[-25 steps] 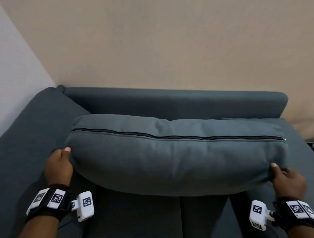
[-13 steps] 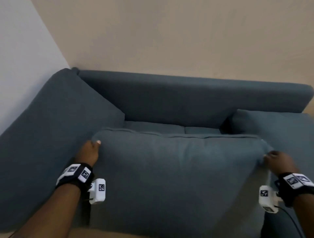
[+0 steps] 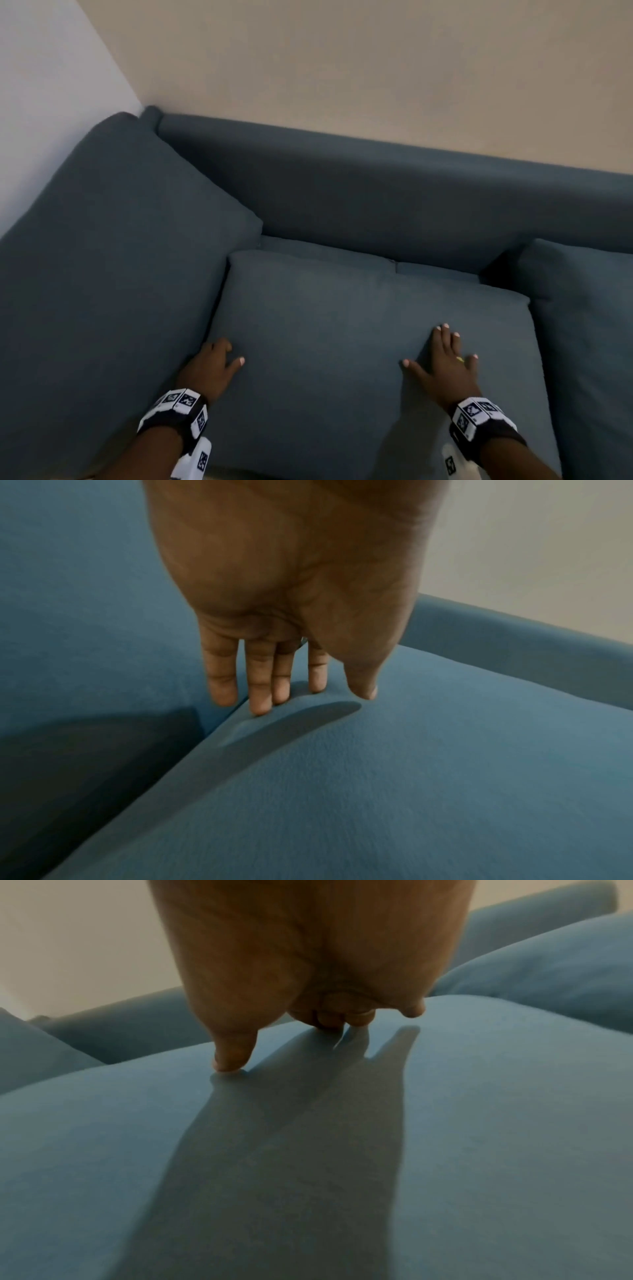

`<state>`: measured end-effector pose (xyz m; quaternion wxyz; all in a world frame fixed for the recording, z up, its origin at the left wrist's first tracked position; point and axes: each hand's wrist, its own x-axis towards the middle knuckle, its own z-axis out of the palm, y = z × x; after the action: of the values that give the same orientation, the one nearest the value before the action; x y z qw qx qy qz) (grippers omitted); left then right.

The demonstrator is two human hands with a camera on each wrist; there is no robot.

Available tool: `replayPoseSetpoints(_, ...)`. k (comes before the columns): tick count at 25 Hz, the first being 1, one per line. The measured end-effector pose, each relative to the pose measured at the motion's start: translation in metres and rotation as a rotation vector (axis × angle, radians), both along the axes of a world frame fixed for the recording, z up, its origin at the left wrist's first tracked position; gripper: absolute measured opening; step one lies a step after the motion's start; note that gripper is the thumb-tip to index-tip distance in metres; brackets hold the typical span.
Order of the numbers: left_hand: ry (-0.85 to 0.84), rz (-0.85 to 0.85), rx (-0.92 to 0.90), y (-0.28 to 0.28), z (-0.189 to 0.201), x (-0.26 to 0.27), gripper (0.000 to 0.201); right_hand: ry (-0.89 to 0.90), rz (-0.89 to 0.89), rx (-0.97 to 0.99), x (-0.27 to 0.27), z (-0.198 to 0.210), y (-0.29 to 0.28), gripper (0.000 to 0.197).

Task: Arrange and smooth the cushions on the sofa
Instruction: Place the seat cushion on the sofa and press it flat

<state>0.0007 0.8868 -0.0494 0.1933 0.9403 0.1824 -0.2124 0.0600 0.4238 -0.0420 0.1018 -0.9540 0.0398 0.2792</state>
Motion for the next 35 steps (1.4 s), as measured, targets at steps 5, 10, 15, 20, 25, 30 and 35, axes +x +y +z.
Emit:
replayPoseSetpoints(5,-0.142,-0.195,0.007,0.012,0.016,0.081,0.045,0.010,0.287,0.207,0.070,0.020,0.138,0.090)
replayPoseSetpoints(10,-0.290,-0.290,0.040,0.027,0.048,0.204,0.069,-0.033,0.434,0.262,0.186,0.073,0.248,0.081)
replayPoseSetpoints(15,-0.635,-0.196,0.004,0.040,0.042,0.239,0.067,-0.537,0.193,0.513,0.250,0.077,0.302,0.063)
replayPoseSetpoints(20,0.046,-0.254,-0.019,0.044,-0.039,0.202,0.083,0.235,0.512,0.133,0.192,-0.018,0.291,0.072)
replayPoseSetpoints(25,-0.170,-0.451,0.060,0.013,-0.026,0.216,0.081,-0.235,0.353,0.273,0.205,-0.013,0.262,0.068)
replayPoseSetpoints(30,-0.227,-0.370,0.017,-0.017,-0.018,0.236,0.070,-0.213,0.348,0.323,0.212,-0.013,0.237,0.070)
replayPoseSetpoints(35,0.129,-0.579,0.085,-0.055,-0.029,0.214,0.081,0.134,0.533,0.136,0.190,-0.021,0.187,0.072)
